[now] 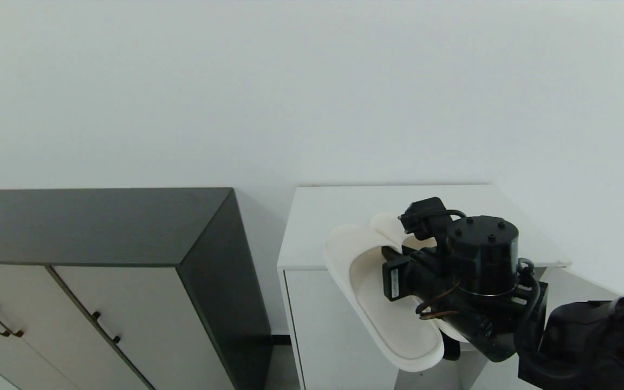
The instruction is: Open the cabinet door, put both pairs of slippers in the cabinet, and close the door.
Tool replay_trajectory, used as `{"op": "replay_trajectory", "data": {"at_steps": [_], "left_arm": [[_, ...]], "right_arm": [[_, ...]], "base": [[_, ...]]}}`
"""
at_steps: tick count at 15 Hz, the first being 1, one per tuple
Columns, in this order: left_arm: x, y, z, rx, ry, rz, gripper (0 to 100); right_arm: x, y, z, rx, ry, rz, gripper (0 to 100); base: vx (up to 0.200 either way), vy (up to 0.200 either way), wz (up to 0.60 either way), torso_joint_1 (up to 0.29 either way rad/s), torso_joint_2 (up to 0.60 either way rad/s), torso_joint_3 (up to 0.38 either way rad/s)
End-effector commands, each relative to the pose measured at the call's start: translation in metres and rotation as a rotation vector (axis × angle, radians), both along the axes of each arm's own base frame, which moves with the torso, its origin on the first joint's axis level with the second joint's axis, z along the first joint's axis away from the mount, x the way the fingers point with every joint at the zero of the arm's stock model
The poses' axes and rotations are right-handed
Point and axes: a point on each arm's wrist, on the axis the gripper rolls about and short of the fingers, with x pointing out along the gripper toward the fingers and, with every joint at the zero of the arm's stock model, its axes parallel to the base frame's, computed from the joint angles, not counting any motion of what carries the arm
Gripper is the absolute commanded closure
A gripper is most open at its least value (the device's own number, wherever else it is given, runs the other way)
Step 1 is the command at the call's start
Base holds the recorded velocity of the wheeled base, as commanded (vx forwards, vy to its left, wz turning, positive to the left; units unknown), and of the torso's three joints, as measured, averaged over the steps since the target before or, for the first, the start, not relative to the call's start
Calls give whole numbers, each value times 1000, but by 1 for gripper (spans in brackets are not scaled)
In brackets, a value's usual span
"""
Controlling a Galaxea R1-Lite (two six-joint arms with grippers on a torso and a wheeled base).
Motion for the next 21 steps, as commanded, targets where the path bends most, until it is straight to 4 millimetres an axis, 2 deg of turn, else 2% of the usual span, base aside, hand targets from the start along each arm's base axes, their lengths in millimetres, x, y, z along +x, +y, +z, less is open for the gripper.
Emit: {"op": "replay_trajectory", "data": {"at_steps": [1,5,19,21], "left_arm": [[0,0,0,0,0,0,100],[0,0,0,0,0,0,100],[0,0,0,2,0,0,100],[0,0,0,3,0,0,100]], "right_arm": [[0,0,-3,-4,6,0,100],[-3,2,-2,3,6,10,100],[-2,2,-5,-5,14,8,100],[-2,2,-5,-6,15,8,100]], "base": [[-200,0,0,-12,2,7],[-200,0,0,0,6,4],[0,0,0,0,0,0],[0,-200,0,2,5,5]]}}
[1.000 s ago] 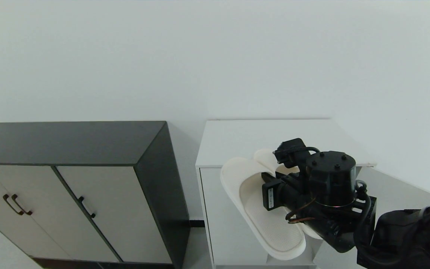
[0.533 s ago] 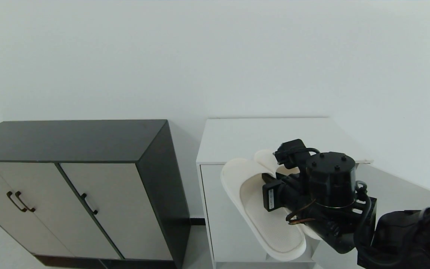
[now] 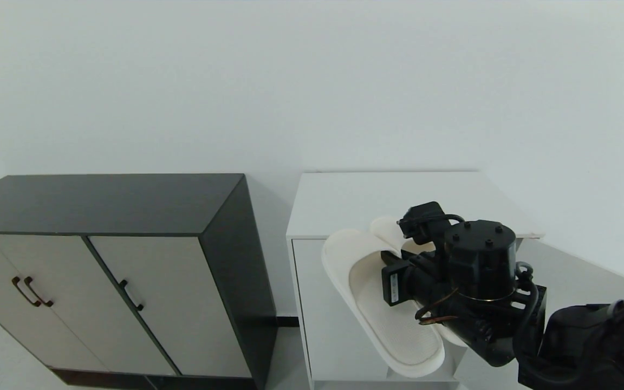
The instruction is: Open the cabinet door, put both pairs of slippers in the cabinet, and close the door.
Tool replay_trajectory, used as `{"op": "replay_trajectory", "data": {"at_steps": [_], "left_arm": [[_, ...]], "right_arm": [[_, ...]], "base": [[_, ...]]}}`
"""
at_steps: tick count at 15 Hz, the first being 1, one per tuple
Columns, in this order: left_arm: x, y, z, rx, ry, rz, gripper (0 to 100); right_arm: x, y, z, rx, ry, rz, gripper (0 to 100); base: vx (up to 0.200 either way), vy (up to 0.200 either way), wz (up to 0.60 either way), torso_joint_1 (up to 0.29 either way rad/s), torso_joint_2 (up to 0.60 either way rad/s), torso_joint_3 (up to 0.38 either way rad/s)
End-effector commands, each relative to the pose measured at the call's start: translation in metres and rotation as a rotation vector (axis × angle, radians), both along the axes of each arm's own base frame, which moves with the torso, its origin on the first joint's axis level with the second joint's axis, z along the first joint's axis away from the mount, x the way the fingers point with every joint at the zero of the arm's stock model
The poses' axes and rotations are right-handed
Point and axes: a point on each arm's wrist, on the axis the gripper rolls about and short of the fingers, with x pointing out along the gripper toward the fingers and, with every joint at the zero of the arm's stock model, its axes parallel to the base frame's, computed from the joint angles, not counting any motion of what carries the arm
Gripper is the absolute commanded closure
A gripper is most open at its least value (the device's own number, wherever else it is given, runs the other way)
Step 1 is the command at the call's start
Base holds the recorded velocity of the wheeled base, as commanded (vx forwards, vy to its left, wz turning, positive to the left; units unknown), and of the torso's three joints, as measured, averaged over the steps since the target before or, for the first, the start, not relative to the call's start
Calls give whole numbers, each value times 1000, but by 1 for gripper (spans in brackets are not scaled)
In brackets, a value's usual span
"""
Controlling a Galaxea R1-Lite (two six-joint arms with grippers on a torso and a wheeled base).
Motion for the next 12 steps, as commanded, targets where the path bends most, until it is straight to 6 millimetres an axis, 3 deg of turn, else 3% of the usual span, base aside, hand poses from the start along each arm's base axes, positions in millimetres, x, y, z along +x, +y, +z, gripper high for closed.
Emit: {"op": "replay_trajectory", "data": {"at_steps": [1,12], "left_arm": [[0,0,0,1,0,0,100],[0,0,0,-1,0,0,100]], "right_arm": [[0,0,-2,-4,3,0,100],[-1,0,-4,-8,9,1,100]], "base": [[0,-200,0,-7,-2,7],[0,-200,0,4,4,0]]}}
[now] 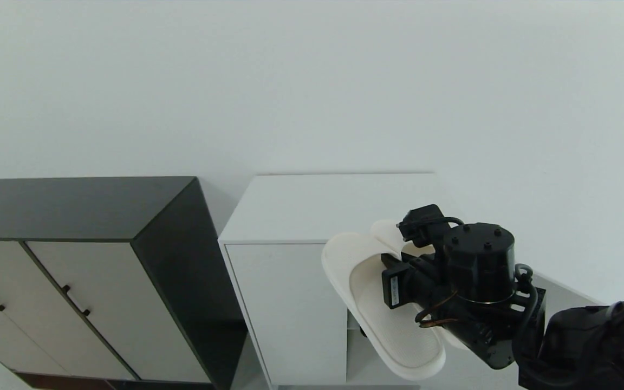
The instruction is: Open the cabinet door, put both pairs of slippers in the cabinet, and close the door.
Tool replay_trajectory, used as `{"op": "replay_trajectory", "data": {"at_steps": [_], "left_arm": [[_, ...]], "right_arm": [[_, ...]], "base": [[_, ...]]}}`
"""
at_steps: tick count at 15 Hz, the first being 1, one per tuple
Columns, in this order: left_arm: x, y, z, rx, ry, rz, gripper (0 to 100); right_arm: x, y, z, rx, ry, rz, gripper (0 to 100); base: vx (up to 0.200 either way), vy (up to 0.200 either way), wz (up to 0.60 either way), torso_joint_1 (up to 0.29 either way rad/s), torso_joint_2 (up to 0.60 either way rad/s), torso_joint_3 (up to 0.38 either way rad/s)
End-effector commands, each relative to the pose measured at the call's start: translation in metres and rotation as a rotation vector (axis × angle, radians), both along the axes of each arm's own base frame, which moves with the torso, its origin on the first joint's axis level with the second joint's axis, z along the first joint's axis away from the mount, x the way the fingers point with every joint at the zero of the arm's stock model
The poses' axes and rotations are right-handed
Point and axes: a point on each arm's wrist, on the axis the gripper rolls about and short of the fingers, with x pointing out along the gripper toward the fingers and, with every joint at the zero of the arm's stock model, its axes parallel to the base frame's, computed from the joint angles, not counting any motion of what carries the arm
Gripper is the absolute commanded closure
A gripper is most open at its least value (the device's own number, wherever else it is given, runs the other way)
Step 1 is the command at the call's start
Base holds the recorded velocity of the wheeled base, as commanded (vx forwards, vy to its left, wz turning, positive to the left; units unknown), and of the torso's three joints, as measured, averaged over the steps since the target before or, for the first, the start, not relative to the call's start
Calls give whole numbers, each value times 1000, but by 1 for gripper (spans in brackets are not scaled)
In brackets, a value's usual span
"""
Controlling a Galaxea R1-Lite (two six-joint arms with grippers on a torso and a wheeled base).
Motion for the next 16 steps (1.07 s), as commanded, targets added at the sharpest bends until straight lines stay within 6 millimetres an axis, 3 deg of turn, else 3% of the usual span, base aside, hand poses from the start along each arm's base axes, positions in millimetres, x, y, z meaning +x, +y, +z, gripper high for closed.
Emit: {"op": "replay_trajectory", "data": {"at_steps": [1,5,16], "left_arm": [[0,0,0,0,-1,0,100],[0,0,0,-1,0,0,100],[0,0,0,-1,0,0,100]], "right_arm": [[0,0,-1,-2,3,2,100],[0,0,-3,-6,7,7,100],[-1,0,-10,5,-10,19,100]], "base": [[0,-200,0,-2,2,7],[0,-200,0,1,0,4],[0,0,0,0,0,0]]}}
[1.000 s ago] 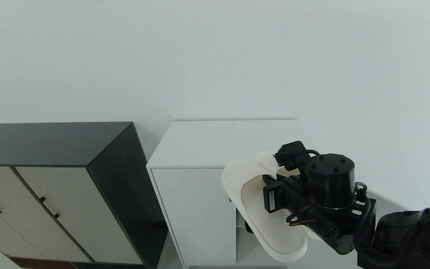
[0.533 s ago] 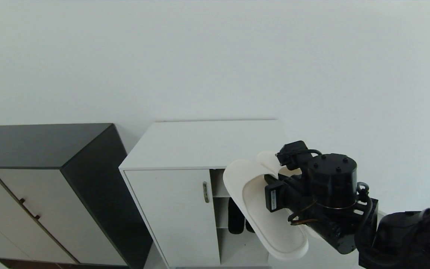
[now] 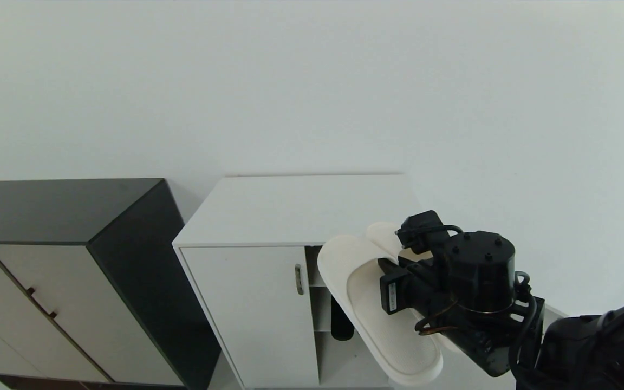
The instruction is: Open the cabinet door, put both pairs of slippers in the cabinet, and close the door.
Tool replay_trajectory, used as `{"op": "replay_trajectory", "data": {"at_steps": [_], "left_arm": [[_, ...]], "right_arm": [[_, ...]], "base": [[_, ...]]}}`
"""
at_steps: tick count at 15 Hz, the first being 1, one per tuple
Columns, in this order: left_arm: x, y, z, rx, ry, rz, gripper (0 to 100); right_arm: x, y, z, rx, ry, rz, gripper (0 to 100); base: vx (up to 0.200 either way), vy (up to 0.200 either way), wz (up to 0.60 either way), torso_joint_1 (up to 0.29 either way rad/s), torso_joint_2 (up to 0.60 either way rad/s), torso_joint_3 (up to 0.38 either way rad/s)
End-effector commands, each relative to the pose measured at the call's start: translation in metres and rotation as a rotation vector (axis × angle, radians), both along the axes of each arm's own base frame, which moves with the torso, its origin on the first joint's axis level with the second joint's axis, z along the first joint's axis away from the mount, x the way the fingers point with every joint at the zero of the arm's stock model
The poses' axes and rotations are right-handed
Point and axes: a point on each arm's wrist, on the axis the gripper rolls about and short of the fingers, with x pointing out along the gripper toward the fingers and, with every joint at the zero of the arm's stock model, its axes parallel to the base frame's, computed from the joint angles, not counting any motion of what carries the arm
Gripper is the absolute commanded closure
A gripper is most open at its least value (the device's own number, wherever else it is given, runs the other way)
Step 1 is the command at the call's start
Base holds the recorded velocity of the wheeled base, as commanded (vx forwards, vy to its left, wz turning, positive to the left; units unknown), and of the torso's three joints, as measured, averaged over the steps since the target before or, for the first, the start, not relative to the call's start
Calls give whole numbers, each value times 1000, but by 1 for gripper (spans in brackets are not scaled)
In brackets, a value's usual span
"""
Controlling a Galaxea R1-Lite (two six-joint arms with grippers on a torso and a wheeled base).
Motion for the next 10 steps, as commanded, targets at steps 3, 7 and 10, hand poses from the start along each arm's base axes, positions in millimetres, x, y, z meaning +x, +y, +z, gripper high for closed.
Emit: {"op": "replay_trajectory", "data": {"at_steps": [3,7,10], "left_arm": [[0,0,0,0,0,0,100],[0,0,0,0,0,0,100],[0,0,0,0,0,0,100]], "right_arm": [[1,-1,-4,-10,11,-4,100],[0,-1,-7,-18,16,-2,100],[-1,-1,-7,-17,15,-2,100]], "base": [[0,0,0,0,0,0],[0,0,0,0,0,0],[0,0,0,-129,282,159]]}}
